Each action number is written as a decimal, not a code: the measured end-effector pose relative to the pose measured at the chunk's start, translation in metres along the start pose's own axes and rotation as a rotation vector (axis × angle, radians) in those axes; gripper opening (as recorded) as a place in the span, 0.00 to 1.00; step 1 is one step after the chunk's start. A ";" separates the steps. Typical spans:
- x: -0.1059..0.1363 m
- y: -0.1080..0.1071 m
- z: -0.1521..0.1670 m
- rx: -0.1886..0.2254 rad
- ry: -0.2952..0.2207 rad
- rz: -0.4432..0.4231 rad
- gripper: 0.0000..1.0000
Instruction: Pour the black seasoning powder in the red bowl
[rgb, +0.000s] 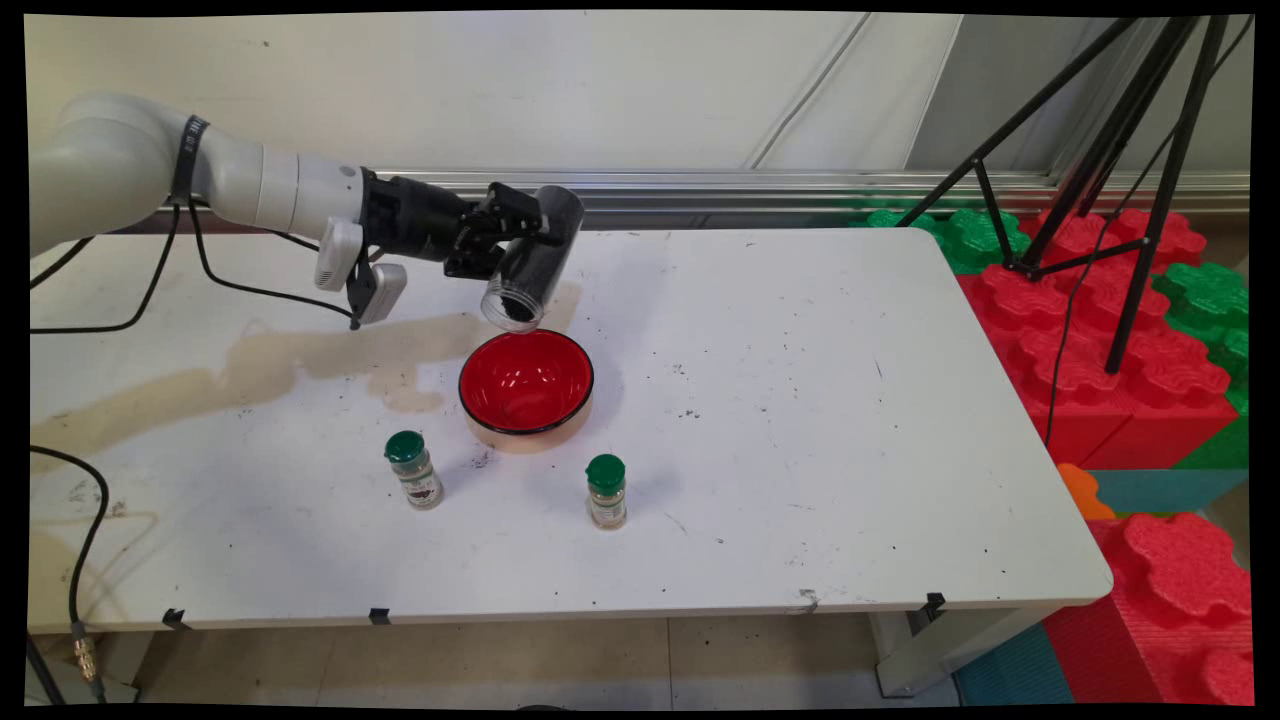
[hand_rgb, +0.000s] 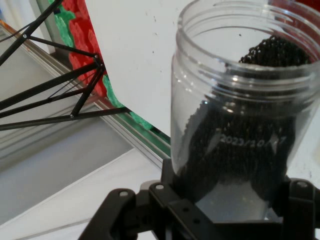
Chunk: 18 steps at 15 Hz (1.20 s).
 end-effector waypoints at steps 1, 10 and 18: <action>0.000 0.000 0.001 0.002 -0.002 0.010 0.00; -0.002 0.003 0.009 0.025 -0.019 0.092 0.00; -0.002 0.007 0.013 0.046 -0.028 0.166 0.00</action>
